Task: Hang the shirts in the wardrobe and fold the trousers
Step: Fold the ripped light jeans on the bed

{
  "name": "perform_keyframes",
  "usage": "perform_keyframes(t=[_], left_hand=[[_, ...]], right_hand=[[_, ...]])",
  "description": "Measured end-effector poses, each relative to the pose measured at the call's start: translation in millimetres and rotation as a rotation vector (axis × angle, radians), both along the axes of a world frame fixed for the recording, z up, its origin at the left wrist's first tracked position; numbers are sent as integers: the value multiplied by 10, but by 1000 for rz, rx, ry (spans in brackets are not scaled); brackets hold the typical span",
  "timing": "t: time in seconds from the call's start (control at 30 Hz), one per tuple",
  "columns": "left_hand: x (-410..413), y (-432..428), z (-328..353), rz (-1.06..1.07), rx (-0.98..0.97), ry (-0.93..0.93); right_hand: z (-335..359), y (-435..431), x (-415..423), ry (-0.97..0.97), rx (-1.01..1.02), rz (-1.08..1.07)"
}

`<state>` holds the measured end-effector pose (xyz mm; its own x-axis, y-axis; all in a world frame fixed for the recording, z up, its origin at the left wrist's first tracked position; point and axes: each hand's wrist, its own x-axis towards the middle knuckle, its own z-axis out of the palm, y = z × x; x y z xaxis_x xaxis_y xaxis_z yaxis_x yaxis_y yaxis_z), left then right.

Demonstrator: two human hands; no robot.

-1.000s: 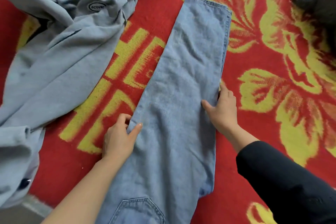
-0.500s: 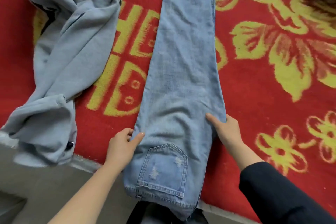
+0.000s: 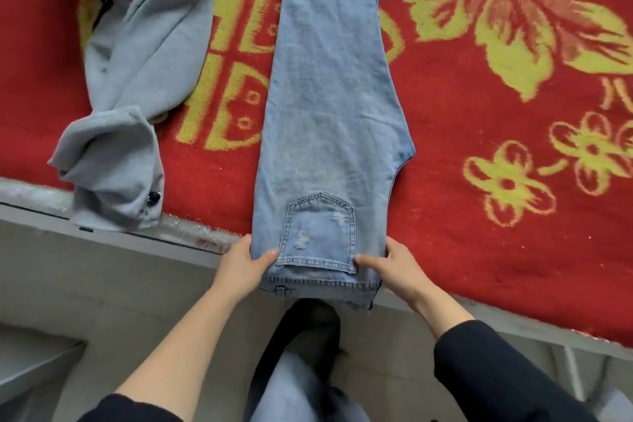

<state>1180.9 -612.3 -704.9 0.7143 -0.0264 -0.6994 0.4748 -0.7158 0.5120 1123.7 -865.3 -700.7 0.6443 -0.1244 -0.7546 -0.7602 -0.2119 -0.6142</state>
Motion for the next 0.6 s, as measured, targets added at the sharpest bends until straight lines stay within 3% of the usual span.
perform_keyframes(t=[0.1,0.2,0.47,0.6], left_hand=[[-230,-8,64,-90,-23,3],[-614,-32,145,-176,-15,59],[-1440,45,256,44,-289,574],[-1100,38,371,124,-249,439]], right_hand=[[105,-29,-307,-93,-22,-60],[194,-10,-751,-69,-22,-90],[313,-157,-1480,239,49,-10],[475,-286,-1260,147,238,-252]])
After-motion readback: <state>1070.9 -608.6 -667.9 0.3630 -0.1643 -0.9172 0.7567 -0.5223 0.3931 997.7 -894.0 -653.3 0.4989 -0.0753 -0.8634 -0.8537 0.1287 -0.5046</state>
